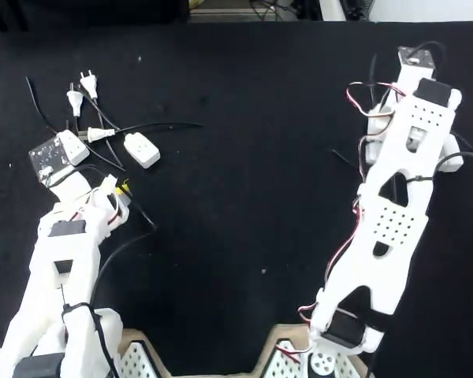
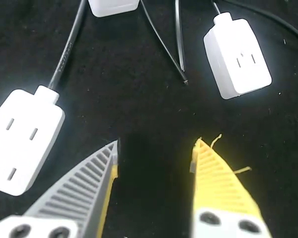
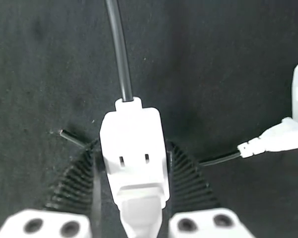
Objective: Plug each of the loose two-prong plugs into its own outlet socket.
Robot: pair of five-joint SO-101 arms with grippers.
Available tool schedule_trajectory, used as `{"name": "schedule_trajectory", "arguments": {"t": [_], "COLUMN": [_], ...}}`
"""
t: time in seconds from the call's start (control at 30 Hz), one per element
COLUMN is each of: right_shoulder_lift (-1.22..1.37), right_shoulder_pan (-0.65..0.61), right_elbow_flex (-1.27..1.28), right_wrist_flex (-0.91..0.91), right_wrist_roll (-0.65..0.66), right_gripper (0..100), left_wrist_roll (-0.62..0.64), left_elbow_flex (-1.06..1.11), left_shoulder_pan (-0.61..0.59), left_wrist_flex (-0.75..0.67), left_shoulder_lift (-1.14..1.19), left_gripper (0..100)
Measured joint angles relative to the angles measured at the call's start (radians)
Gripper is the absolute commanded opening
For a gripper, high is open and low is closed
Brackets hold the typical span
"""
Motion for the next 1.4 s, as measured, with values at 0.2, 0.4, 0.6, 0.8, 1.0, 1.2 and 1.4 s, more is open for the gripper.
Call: {"name": "schedule_trajectory", "arguments": {"t": [0.2, 0.4, 0.6, 0.8, 1.0, 1.2, 1.4], "right_shoulder_lift": [0.0, 0.0, 0.057, 0.155, 0.163, 0.172, 0.172], "right_shoulder_pan": [0.051, 0.06, 0.124, 0.146, 0.146, 0.146, 0.146], "right_elbow_flex": [0.0, 0.0, 0.0, -0.002, -0.026, -0.12, -0.261], "right_wrist_flex": [-0.098, -0.117, -0.203, -0.293, -0.315, -0.247, -0.1], "right_wrist_roll": [0.032, 0.028, 0.015, 0.015, 0.015, 0.008, 0.008], "right_gripper": [1.1, 1.1, 1.1, 1.1, 1.1, 14.3, 20.6], "left_wrist_roll": [0.0, 0.0, 0.0, 0.0, 0.0, 0.0, 0.0], "left_elbow_flex": [0.0, 0.0, 0.0, 0.0, 0.0, 0.0, 0.0], "left_shoulder_pan": [0.0, 0.0, 0.0, 0.0, 0.0, 0.0, 0.0], "left_wrist_flex": [0.0, -0.003, -0.003, -0.003, -0.003, -0.003, -0.003], "left_shoulder_lift": [0.0, 0.0, 0.0, 0.0, 0.0, 0.0, 0.0], "left_gripper": [24, 24, 24, 24, 24, 24, 24]}}
